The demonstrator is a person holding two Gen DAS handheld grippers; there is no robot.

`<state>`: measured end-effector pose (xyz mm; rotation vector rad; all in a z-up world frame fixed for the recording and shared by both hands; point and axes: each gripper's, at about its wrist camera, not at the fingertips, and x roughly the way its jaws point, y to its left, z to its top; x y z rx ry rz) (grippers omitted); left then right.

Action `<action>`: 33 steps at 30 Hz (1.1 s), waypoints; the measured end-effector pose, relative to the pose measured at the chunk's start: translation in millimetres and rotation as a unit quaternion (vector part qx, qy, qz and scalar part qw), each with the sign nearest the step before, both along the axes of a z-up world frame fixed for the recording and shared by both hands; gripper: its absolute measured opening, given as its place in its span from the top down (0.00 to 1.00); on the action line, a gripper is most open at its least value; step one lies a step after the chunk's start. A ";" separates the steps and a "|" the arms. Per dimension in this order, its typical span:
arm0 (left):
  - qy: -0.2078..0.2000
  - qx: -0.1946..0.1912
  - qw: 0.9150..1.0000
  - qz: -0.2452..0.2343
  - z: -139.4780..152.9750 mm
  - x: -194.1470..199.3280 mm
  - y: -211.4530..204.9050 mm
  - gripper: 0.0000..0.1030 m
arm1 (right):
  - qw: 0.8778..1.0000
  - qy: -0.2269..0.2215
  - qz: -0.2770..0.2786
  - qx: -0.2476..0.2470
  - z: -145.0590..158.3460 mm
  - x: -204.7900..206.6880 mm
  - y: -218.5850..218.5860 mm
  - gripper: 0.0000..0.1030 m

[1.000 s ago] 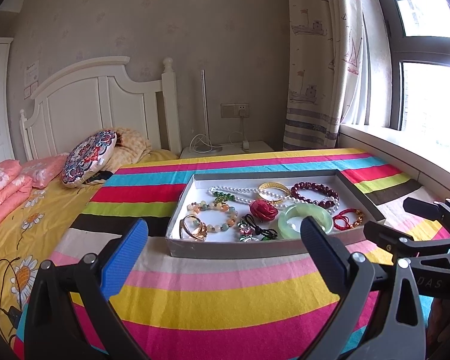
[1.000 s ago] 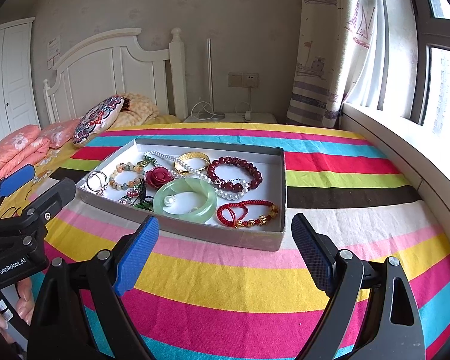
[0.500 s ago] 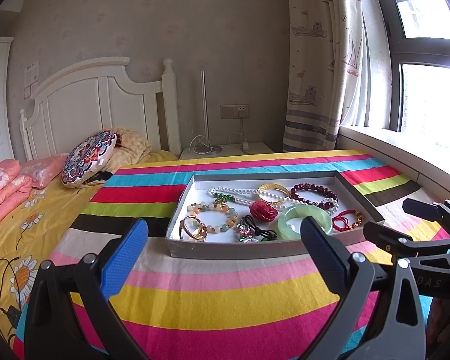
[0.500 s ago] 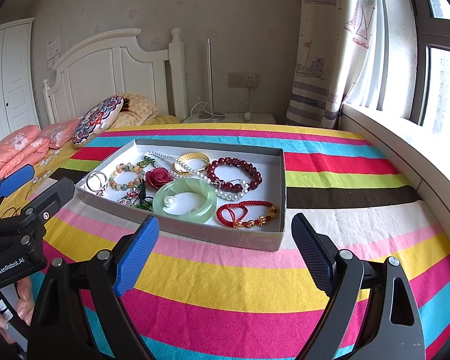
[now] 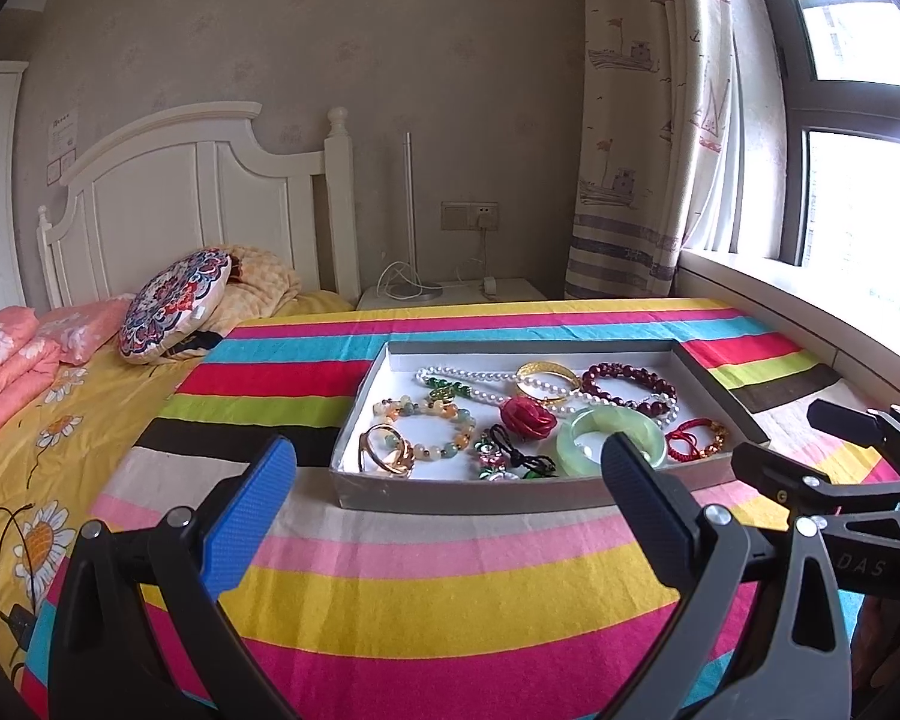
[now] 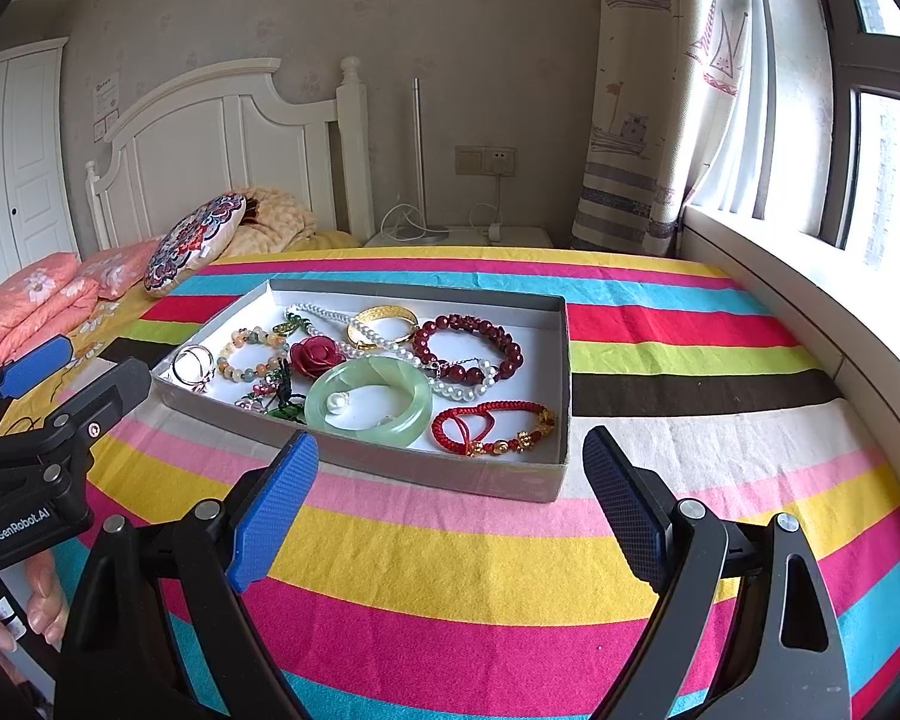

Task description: Organize jewelry

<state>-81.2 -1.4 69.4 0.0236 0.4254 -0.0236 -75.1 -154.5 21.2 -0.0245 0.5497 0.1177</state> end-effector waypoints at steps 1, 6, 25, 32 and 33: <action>0.003 -0.003 1.000 0.007 -0.5 1.3 2.1 0.02 | 1.000 0.000 0.000 0.000 0.1 0.0 0.0 0.17; 0.016 -0.011 1.000 0.020 -2.2 6.4 7.6 0.02 | 1.000 0.002 0.000 0.001 -0.3 -0.5 0.5 0.17; 0.038 0.029 0.999 -0.014 -7.0 13.2 -17.8 0.02 | 0.999 0.025 0.015 0.025 -4.8 4.6 -3.8 0.17; 0.232 -0.008 0.973 -0.012 -45.0 55.3 6.1 0.02 | 0.979 0.195 0.050 0.005 -33.6 24.2 -3.3 0.17; 0.238 -0.013 0.971 -0.009 -49.7 57.0 8.8 0.02 | 0.979 0.198 0.050 -0.001 -36.7 24.7 -2.2 0.17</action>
